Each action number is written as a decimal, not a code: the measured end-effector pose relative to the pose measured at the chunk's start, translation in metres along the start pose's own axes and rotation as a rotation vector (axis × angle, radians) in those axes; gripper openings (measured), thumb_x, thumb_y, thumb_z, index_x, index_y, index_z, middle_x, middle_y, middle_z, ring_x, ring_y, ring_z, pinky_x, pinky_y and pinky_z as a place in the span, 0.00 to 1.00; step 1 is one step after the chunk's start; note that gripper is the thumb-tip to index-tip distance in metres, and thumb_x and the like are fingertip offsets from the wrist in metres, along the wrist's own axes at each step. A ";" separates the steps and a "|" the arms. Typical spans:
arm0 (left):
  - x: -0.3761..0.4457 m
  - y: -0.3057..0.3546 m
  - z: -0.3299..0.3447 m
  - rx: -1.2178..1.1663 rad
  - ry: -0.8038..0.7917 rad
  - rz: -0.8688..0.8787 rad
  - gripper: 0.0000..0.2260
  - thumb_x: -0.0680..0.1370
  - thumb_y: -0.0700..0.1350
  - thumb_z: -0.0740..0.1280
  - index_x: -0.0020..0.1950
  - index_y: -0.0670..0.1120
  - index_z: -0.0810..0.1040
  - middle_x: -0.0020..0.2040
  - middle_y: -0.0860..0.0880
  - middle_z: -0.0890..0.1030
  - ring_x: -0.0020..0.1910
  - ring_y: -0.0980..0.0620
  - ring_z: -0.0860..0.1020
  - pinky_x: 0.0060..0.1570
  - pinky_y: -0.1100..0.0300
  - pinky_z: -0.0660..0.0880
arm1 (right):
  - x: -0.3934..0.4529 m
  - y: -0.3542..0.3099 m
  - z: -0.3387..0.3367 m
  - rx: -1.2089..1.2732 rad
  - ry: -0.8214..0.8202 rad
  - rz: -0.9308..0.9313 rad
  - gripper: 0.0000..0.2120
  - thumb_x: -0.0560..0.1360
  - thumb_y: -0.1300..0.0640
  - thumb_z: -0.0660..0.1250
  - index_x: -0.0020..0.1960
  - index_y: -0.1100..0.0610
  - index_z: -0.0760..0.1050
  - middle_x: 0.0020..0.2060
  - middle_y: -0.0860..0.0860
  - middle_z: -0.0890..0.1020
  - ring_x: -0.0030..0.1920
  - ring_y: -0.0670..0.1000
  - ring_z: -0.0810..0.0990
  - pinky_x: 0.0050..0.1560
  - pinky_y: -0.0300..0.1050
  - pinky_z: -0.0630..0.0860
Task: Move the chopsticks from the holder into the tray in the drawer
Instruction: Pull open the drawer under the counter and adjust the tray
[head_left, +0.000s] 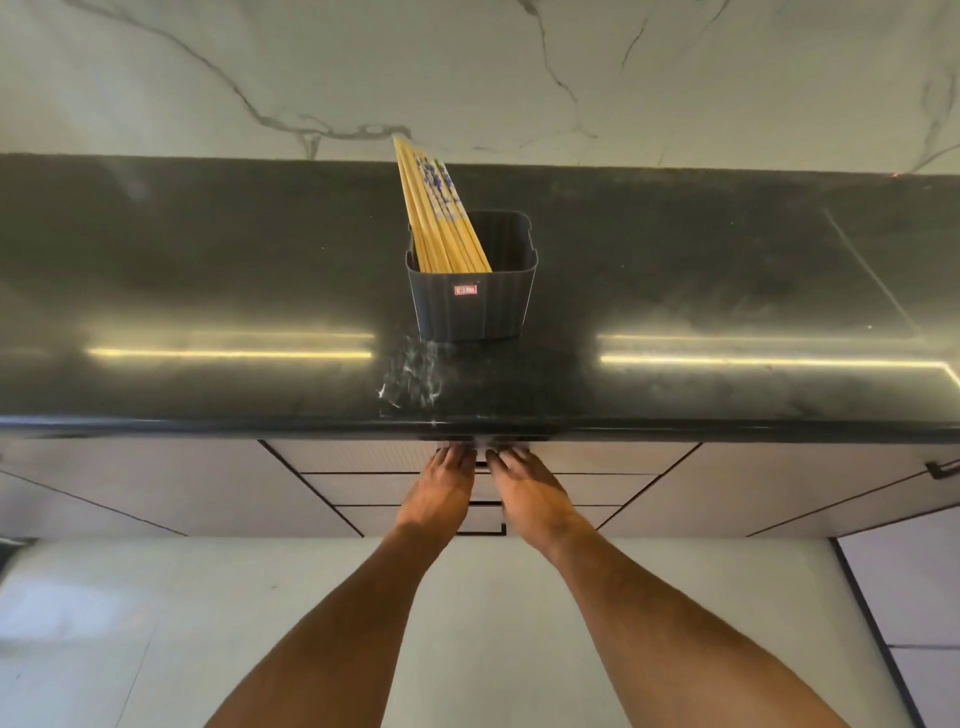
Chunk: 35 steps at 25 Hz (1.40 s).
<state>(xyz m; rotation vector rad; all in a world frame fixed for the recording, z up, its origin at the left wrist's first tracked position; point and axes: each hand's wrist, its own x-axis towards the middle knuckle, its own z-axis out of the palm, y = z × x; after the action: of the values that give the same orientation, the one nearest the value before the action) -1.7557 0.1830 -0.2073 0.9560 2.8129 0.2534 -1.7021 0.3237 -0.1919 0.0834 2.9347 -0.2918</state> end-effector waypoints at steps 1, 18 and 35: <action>0.006 -0.001 0.006 0.006 -0.042 0.005 0.34 0.81 0.37 0.65 0.82 0.46 0.50 0.82 0.46 0.52 0.81 0.47 0.50 0.78 0.52 0.50 | 0.008 -0.001 0.004 -0.019 -0.010 -0.011 0.27 0.83 0.60 0.61 0.79 0.55 0.59 0.79 0.52 0.63 0.79 0.55 0.60 0.79 0.52 0.56; -0.105 0.016 0.059 -0.083 0.054 0.143 0.20 0.71 0.38 0.76 0.63 0.43 0.80 0.57 0.46 0.81 0.61 0.44 0.78 0.70 0.51 0.70 | -0.096 -0.037 0.057 0.050 0.168 0.042 0.09 0.78 0.55 0.70 0.57 0.56 0.82 0.49 0.52 0.86 0.48 0.53 0.85 0.58 0.47 0.82; -0.292 0.071 0.086 -0.013 0.039 0.141 0.22 0.66 0.36 0.80 0.59 0.42 0.82 0.51 0.46 0.82 0.53 0.45 0.80 0.62 0.53 0.76 | -0.275 -0.090 0.112 0.007 0.110 0.058 0.11 0.71 0.60 0.78 0.52 0.54 0.84 0.46 0.52 0.87 0.47 0.53 0.86 0.57 0.48 0.82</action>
<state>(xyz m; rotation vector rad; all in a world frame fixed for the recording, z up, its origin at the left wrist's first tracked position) -1.4679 0.0680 -0.2485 1.1602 2.7781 0.3099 -1.4192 0.2035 -0.2289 0.1911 3.0333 -0.2976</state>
